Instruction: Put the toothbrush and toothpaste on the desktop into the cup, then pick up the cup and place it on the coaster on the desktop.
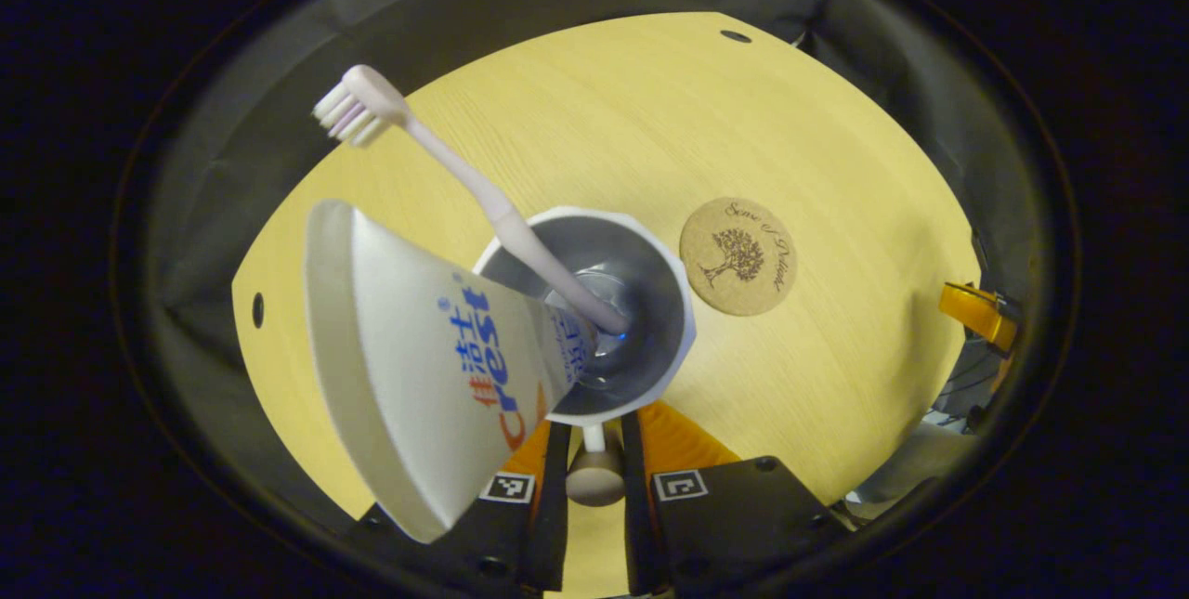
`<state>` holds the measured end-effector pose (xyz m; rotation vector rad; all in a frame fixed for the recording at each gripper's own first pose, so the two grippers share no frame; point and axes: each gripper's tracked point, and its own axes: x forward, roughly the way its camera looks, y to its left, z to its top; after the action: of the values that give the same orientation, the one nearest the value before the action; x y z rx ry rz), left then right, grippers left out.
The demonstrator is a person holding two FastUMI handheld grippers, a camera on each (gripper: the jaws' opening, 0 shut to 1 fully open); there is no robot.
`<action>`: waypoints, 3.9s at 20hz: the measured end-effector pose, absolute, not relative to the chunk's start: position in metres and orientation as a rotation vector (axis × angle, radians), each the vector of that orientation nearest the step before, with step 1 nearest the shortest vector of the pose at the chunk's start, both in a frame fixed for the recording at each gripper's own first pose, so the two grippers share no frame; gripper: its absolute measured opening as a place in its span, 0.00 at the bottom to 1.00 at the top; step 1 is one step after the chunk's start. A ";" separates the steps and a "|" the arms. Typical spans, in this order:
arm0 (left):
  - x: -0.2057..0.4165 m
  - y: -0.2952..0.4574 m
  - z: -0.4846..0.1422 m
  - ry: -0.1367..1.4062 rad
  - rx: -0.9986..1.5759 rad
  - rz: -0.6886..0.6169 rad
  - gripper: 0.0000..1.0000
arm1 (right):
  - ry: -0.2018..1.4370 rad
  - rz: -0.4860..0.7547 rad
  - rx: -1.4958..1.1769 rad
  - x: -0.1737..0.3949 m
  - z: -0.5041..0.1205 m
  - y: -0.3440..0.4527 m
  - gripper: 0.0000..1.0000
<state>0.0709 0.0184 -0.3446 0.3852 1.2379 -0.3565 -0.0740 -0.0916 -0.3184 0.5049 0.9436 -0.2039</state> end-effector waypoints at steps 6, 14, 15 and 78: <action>0.068 0.003 -0.334 1.213 0.358 -0.407 0.32 | 0.947 -0.195 0.499 -0.079 -0.317 -0.090 0.11; 0.065 -0.021 -0.312 1.172 0.442 -0.467 0.32 | 0.939 -0.190 0.507 -0.088 -0.315 -0.092 0.11; 0.063 -0.023 -0.311 1.170 0.449 -0.476 0.32 | 0.938 -0.195 0.512 -0.090 -0.315 -0.094 0.11; -0.030 0.087 -0.290 1.140 0.447 -0.404 0.39 | 1.047 -0.057 0.513 -0.111 -0.345 -0.028 0.11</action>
<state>-0.0301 0.0873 -0.2900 0.4469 1.1398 -0.4040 -0.1112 -0.0282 -0.3445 0.5129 1.0466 -0.0569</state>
